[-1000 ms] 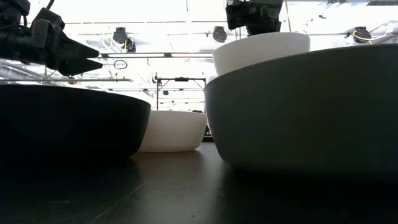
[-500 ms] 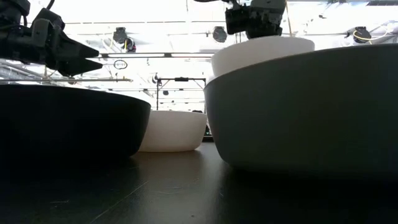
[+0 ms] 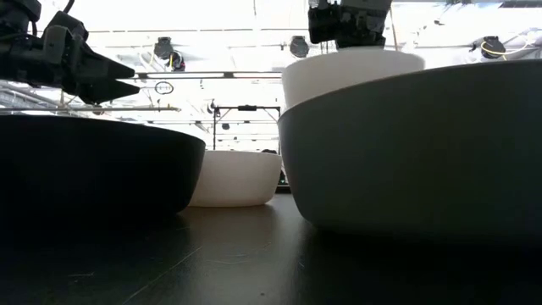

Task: Nest bowls inside each other
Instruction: Stack the top right white bowl into the gray bowl

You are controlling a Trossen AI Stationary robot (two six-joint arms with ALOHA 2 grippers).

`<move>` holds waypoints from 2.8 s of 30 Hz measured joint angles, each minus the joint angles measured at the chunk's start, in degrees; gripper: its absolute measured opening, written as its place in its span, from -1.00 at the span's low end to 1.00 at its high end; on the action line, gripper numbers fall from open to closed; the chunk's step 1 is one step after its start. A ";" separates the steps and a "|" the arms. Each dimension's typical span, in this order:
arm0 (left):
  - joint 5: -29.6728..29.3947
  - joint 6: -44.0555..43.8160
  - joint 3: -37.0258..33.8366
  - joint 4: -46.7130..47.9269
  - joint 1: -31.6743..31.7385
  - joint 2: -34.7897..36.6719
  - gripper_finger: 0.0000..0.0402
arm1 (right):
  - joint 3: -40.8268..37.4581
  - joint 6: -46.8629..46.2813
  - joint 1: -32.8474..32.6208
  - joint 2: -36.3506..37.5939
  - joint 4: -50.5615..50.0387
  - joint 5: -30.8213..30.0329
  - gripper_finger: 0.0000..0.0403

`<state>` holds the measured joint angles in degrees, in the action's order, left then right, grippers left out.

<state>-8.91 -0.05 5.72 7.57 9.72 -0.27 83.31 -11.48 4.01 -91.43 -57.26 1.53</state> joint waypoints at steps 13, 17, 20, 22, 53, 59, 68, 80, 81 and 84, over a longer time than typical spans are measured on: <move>0.00 -0.19 0.00 -0.57 0.01 0.00 0.99 | -8.15 -1.53 1.46 5.06 3.86 0.38 -1.00; 0.00 -0.48 0.00 -0.52 0.00 0.00 0.99 | -8.15 -1.44 2.01 5.09 4.37 0.51 -1.00; 0.00 -0.48 0.00 -0.52 0.00 0.00 0.99 | -8.15 -1.36 1.97 5.09 4.31 0.62 -1.00; 0.00 -0.48 0.00 -0.52 0.00 0.00 0.99 | -8.27 -1.36 1.76 4.86 4.71 0.69 -1.00; 0.00 -0.13 0.00 -0.11 0.00 -0.02 0.99 | -21.02 -3.26 3.49 4.67 16.79 3.02 -1.00; 0.00 -0.13 0.00 -0.09 0.01 -0.02 0.99 | -21.02 -3.34 3.58 4.67 16.71 3.20 -1.00; -0.02 -0.17 0.00 -0.09 0.01 -0.02 0.99 | -21.02 -3.89 3.56 4.65 15.24 3.39 -1.00; -0.02 -0.22 0.00 -0.04 0.01 -0.02 0.99 | -21.02 -3.64 3.56 2.86 15.47 3.03 -1.00; -0.02 -0.22 0.00 -0.04 0.01 -0.02 0.99 | -21.02 -3.59 3.56 2.53 15.57 3.04 -1.00; -0.02 -0.20 0.00 0.02 0.02 -0.02 0.99 | -21.02 -3.50 3.56 2.46 15.44 3.02 -1.00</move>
<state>-8.93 -0.25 5.72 7.60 9.74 -0.30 62.28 -14.98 7.57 -88.97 -41.82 4.56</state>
